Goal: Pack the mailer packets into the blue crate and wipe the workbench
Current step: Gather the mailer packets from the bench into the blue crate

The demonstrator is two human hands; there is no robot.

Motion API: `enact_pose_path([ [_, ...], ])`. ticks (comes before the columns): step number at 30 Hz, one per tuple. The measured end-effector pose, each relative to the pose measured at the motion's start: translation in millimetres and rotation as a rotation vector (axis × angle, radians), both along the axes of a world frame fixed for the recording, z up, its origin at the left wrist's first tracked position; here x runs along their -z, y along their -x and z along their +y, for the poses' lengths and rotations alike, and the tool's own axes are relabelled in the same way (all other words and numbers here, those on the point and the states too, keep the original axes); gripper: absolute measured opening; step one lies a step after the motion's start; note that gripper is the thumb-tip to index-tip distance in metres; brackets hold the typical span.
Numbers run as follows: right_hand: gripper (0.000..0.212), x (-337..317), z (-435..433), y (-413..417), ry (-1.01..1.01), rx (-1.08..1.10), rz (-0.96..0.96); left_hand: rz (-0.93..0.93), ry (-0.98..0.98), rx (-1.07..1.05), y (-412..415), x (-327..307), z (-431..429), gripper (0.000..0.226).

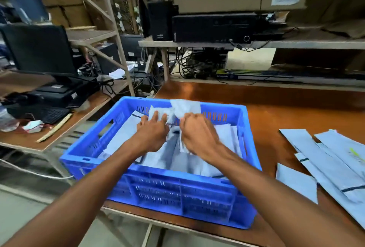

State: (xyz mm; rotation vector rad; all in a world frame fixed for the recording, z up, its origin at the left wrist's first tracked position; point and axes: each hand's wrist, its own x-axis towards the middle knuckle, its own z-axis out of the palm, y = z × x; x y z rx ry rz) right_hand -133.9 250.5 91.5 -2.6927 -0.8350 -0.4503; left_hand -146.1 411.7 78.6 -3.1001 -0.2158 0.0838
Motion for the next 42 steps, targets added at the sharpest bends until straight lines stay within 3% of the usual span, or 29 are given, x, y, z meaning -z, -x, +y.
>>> enact_pose_path([
  [3,0.029,27,25,3,0.256,-0.002,0.217,0.221,0.031,0.025,-5,19,6,0.057],
  [6,0.038,40,28,3,0.435,0.019,0.464,0.47,-0.058,0.107,-5,31,16,0.067],
  [9,0.039,25,24,-4,0.348,0.086,0.463,0.34,-0.072,0.128,-9,25,30,0.07],
  [12,0.047,17,25,-26,0.24,0.176,0.282,0.22,-0.045,0.204,-18,23,38,0.076],
  [15,0.075,49,21,-47,0.45,0.132,0.475,0.389,-0.045,0.23,-20,35,44,0.091],
  [18,0.084,80,9,-57,0.563,0.173,0.632,0.461,-0.036,0.256,-21,47,56,0.091],
  [23,0.077,59,0,-59,0.39,0.113,0.54,0.351,0.033,0.269,-26,39,60,0.096],
  [27,0.045,11,-43,-61,0.114,0.097,0.184,-0.059,0.197,0.304,-41,9,14,0.109],
  [31,0.038,-27,-133,-60,-0.088,0.193,0.061,-0.298,0.362,0.501,-46,-24,-88,0.077],
  [35,0.035,-25,-242,-53,-0.227,0.365,0.105,-0.256,0.378,0.655,-38,-28,-206,0.06],
  [39,0.019,17,-336,-36,-0.092,0.49,0.209,-0.13,0.242,0.669,-12,-8,-306,0.048],
  [42,0.024,67,-384,-17,-0.116,0.576,0.316,0.026,0.271,0.624,6,36,-350,0.051],
])
